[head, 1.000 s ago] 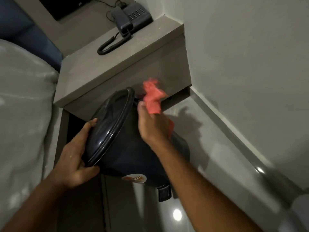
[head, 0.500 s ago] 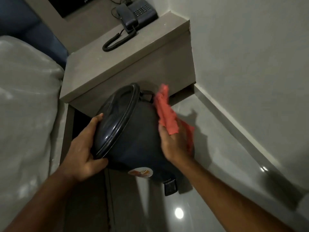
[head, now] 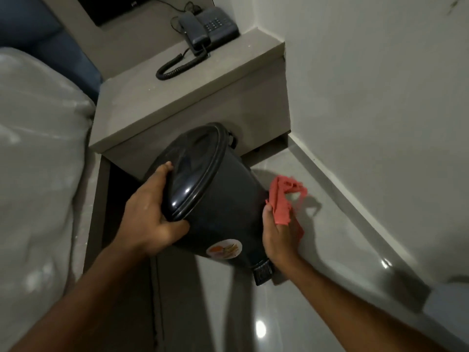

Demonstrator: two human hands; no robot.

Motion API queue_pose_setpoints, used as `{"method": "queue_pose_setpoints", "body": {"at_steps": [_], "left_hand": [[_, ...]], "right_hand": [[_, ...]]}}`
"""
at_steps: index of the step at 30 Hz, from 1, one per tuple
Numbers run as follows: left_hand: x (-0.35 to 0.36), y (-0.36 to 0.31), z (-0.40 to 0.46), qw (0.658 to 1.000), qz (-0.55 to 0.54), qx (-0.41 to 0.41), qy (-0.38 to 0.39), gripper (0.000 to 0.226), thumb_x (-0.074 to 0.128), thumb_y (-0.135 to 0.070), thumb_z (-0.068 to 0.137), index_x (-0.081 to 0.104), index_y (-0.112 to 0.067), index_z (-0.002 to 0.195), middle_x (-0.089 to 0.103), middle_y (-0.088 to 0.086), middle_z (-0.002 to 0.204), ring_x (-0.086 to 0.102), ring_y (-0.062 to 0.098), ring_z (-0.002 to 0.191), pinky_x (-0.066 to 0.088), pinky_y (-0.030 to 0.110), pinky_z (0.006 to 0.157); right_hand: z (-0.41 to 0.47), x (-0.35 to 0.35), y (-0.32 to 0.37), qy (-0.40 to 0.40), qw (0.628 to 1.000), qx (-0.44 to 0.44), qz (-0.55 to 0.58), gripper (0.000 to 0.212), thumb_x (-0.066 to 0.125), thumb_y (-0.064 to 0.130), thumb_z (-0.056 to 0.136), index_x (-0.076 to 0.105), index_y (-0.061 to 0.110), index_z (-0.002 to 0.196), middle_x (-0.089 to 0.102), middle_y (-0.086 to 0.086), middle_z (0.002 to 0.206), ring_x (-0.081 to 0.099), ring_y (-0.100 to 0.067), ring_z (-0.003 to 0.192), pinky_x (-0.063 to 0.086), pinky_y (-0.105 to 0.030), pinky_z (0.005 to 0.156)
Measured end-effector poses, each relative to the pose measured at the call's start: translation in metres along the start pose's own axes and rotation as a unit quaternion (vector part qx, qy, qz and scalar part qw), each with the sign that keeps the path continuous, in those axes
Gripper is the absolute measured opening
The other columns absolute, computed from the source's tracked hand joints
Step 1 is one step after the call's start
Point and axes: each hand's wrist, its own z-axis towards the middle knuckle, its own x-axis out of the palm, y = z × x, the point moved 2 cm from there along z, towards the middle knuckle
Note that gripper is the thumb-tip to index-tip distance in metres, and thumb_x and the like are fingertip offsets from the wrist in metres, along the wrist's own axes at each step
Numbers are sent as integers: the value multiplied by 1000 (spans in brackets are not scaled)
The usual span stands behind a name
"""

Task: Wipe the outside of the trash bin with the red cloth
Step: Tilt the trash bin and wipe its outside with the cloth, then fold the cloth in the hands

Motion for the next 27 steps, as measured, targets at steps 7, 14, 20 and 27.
{"method": "queue_pose_setpoints", "body": {"at_steps": [7,14,20,27], "left_hand": [[64,-56,18,988,151,-5,-20,114,63,-61,48,33,-5,144,38,16,156,29,36,147,22,63,115],[62,-81,8,974,168,-45,144,124,66,-57,65,-1,-3,153,-6,21,165,-13,40,151,1,65,118],[-88,-127,6,715,-588,-359,114,32,46,-25,97,64,-9,119,75,7,110,73,11,95,57,27,75],[-317,-137,12,513,-782,-354,4,101,98,-42,16,72,-5,106,78,15,101,76,28,86,63,42,64]], "right_hand": [[-3,-10,117,-28,884,119,452,65,41,54,94,50,17,146,55,-14,148,53,-31,135,36,-55,117],[9,-93,176,-92,837,208,498,48,31,47,106,56,29,142,68,-3,136,69,-23,115,52,-49,102],[-2,-89,325,23,779,308,545,45,50,43,95,64,26,135,76,-6,121,76,-27,102,47,-64,92],[-21,-56,540,159,780,320,513,106,99,20,40,60,14,138,66,-29,129,68,-48,111,53,-68,86]]}}
